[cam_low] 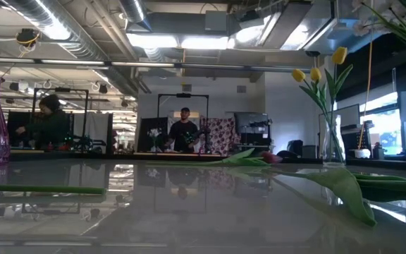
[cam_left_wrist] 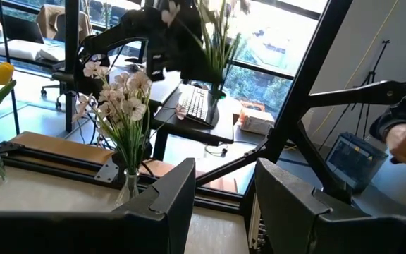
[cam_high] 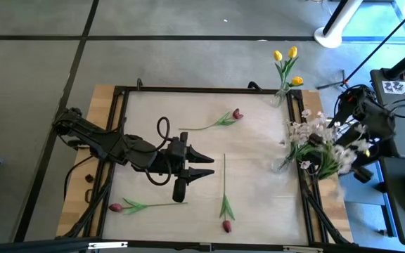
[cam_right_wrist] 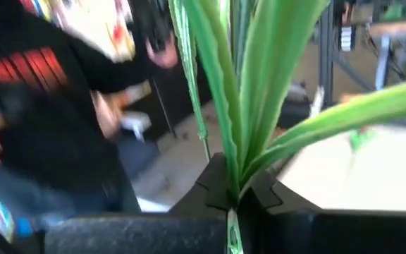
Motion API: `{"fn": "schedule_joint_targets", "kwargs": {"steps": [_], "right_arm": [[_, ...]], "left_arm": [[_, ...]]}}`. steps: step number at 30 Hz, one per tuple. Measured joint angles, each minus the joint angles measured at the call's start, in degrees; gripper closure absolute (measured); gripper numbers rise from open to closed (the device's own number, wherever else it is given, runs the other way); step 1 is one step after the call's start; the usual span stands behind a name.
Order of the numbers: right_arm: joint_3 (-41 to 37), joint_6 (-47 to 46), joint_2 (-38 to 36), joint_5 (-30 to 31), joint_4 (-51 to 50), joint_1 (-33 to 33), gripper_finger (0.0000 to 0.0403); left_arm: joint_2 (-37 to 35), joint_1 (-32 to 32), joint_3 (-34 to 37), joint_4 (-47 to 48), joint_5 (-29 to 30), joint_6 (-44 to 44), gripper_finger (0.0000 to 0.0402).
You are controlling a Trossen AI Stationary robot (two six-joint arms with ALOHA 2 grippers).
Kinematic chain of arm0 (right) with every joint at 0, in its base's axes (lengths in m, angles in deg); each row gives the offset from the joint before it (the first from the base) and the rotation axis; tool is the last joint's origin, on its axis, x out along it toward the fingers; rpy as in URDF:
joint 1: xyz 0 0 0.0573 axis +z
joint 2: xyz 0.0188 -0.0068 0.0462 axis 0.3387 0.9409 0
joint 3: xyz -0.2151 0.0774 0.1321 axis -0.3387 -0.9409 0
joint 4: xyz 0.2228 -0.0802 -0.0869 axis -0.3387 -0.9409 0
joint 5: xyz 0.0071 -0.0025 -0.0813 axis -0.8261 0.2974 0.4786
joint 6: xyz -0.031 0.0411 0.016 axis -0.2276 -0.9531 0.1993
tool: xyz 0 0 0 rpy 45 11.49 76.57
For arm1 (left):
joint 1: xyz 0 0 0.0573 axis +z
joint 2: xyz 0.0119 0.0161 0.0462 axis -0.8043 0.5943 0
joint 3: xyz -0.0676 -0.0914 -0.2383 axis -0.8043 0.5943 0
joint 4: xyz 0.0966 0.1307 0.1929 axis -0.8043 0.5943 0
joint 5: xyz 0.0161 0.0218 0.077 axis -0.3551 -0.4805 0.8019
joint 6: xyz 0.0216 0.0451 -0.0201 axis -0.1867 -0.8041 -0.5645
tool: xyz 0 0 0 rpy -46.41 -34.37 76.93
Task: Sort flowers into vase by color
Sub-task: Put the white flowers into the bottom transparent vase
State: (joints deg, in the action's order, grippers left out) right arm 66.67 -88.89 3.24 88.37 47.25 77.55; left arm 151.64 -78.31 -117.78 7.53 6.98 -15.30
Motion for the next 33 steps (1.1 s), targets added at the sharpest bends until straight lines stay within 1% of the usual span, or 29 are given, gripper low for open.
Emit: {"fn": "schedule_joint_targets", "kwargs": {"steps": [3,7,10,12,17,21,24,29,33], "right_arm": [[0.0,2.9,0.0,1.3,-6.8,0.0,0.0400],[0.0,5.5,-0.9,4.9,-15.7,0.0,0.0400],[-0.1,6.1,-2.0,7.8,-21.3,0.0,0.0400],[-0.8,6.1,-3.3,9.9,-23.0,0.0,0.0400],[-3.7,4.7,-7.7,14.4,-23.2,0.0,0.0400],[-6.5,2.8,-10.0,14.9,-22.6,0.0,0.0400],[-8.1,1.8,-10.9,15.0,-22.3,0.0,0.0400],[-10.7,0.8,-11.8,17.5,-21.7,0.0,0.0400],[-13.8,-0.1,-12.2,19.1,-18.9,0.0,0.0400]], "left_arm": [[0.0,0.0,0.0,0.0,0.0,0.6,0.0257],[0.0,0.0,0.0,0.0,0.0,1.6,0.0257],[0.0,0.0,0.0,0.0,0.1,1.6,0.0257],[0.0,0.0,0.0,0.0,0.7,1.6,0.0257],[0.0,0.4,0.0,0.3,2.1,1.6,0.0257],[0.0,0.9,0.0,0.5,2.1,1.6,0.0257],[0.0,1.5,0.0,1.2,2.0,1.6,0.0257],[0.0,2.0,0.0,1.1,2.0,1.7,0.0257],[0.0,2.0,0.0,1.2,2.0,1.7,0.0257]]}}
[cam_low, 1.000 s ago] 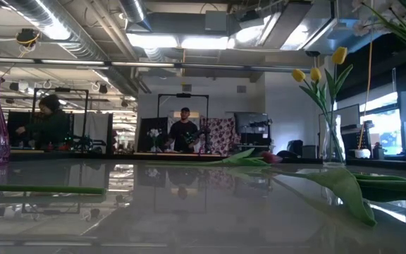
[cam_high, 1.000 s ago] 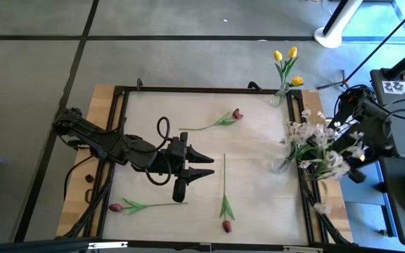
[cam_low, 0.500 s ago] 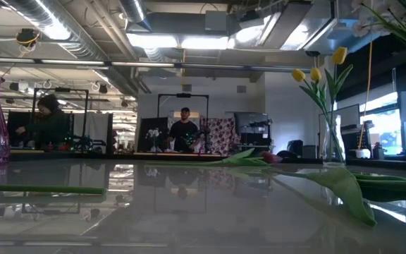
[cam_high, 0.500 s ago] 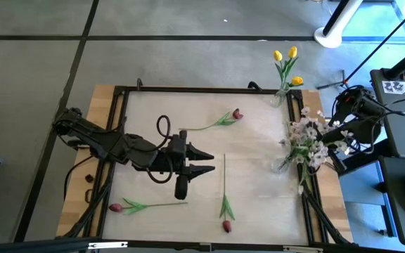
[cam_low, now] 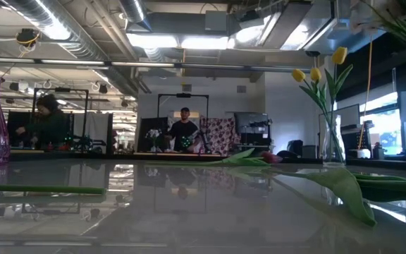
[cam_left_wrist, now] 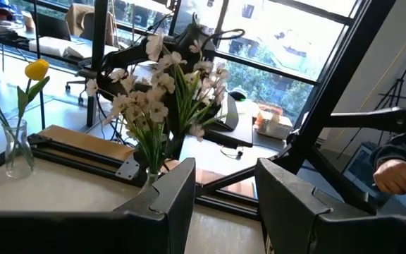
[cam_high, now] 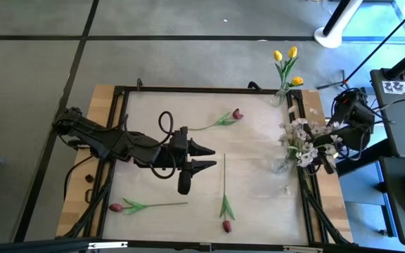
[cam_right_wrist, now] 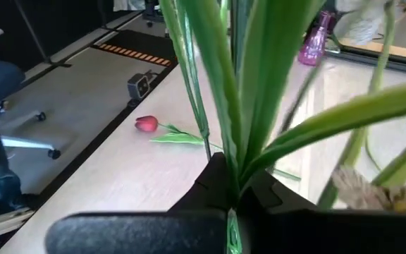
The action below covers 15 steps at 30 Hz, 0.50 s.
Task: Sort flowers into vase by color
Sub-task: Put the white flowers into the bottom transparent vase
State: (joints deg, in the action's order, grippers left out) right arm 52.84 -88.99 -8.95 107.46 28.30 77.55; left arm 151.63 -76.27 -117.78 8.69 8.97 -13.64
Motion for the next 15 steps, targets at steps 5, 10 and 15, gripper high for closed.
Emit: {"fn": "schedule_joint_targets", "kwargs": {"steps": [5,10,15], "right_arm": [[-2.5,-1.9,-0.3,2.3,0.9,0.0,0.0400],[-2.4,-1.8,-0.3,2.7,0.8,0.0,0.0400],[-2.3,-2.0,-0.2,3.0,0.9,0.0,0.0400]], "left_arm": [[0.0,0.0,0.0,0.0,-0.2,0.0,0.0257],[0.0,0.0,0.0,0.1,-0.1,0.0,0.0257],[0.0,0.0,0.0,0.1,-0.7,0.0,0.0257]]}}
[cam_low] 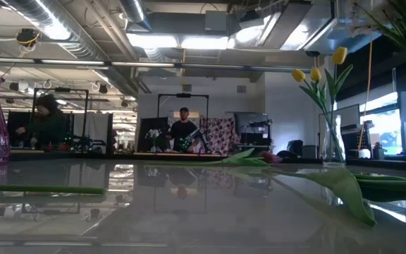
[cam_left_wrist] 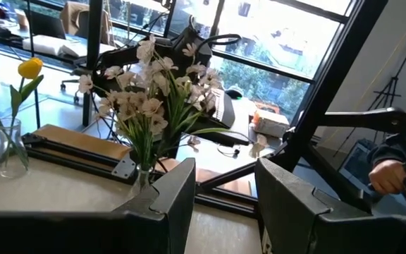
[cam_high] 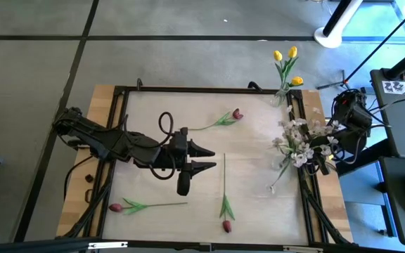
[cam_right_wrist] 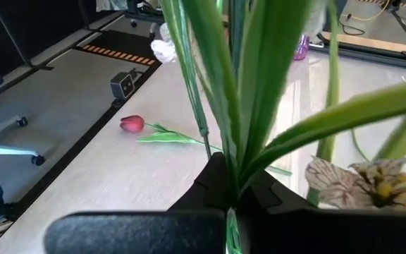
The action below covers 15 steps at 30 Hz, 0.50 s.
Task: Sort flowers into vase by color
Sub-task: Put the white flowers into the bottom transparent vase
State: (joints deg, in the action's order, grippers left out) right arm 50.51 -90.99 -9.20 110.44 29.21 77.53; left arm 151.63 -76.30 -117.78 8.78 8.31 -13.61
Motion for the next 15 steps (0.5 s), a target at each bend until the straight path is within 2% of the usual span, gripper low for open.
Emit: {"fn": "schedule_joint_targets", "kwargs": {"steps": [15], "right_arm": [[7.5,2.1,0.0,2.8,2.4,0.0,0.0400]], "left_arm": [[0.0,0.0,0.0,0.0,-0.1,0.0,0.0257]]}}
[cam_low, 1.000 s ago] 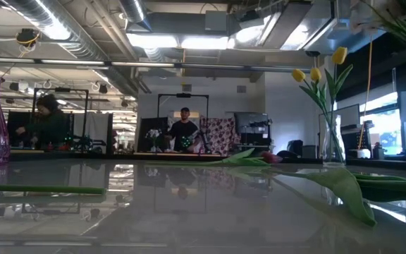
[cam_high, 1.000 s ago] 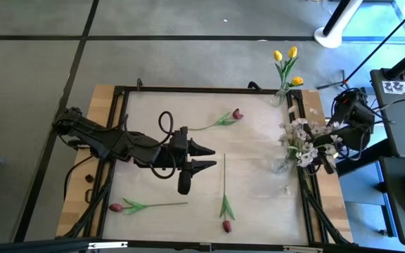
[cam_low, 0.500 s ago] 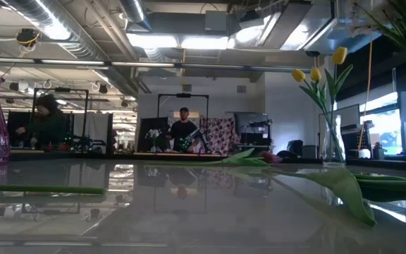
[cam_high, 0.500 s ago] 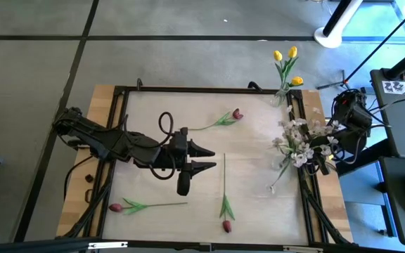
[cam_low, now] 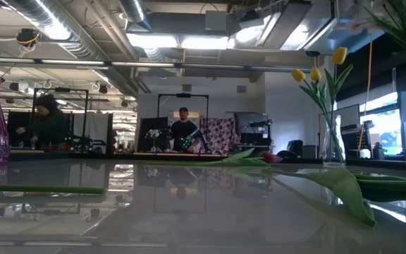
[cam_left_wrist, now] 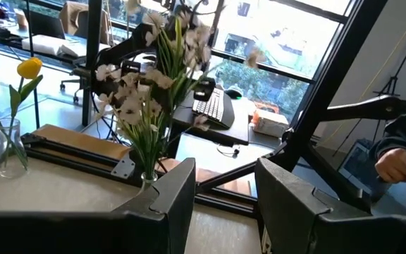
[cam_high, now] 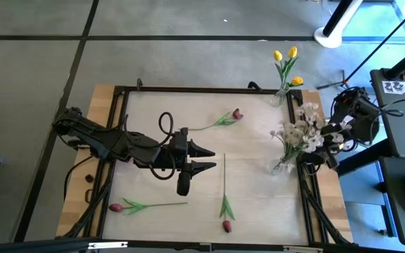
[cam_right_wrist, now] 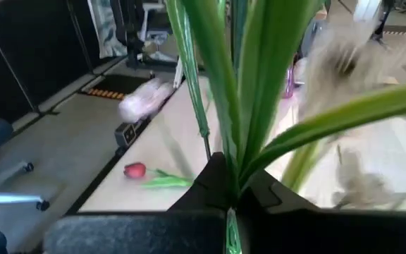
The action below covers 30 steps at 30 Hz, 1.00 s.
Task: Sort flowers into vase by color
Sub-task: Put the white flowers into the bottom transparent vase
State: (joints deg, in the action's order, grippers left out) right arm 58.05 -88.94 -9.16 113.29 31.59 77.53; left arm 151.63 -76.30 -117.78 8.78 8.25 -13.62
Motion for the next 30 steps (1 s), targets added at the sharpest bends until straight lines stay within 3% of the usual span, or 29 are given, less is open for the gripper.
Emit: {"fn": "schedule_joint_targets", "kwargs": {"steps": [11,22,30], "right_arm": [[0.8,-2.2,0.0,-7.6,2.6,0.0,0.0400],[-2.9,4.9,0.0,-1.7,3.2,0.0,0.0400],[-2.9,4.1,0.0,-0.1,-0.5,0.0,0.0400]], "left_arm": [[0.0,0.0,0.0,0.3,0.0,-0.1,0.0257],[0.0,0.0,0.0,0.3,0.0,0.6,0.0257],[0.0,0.0,0.0,0.3,0.0,1.4,0.0257]]}}
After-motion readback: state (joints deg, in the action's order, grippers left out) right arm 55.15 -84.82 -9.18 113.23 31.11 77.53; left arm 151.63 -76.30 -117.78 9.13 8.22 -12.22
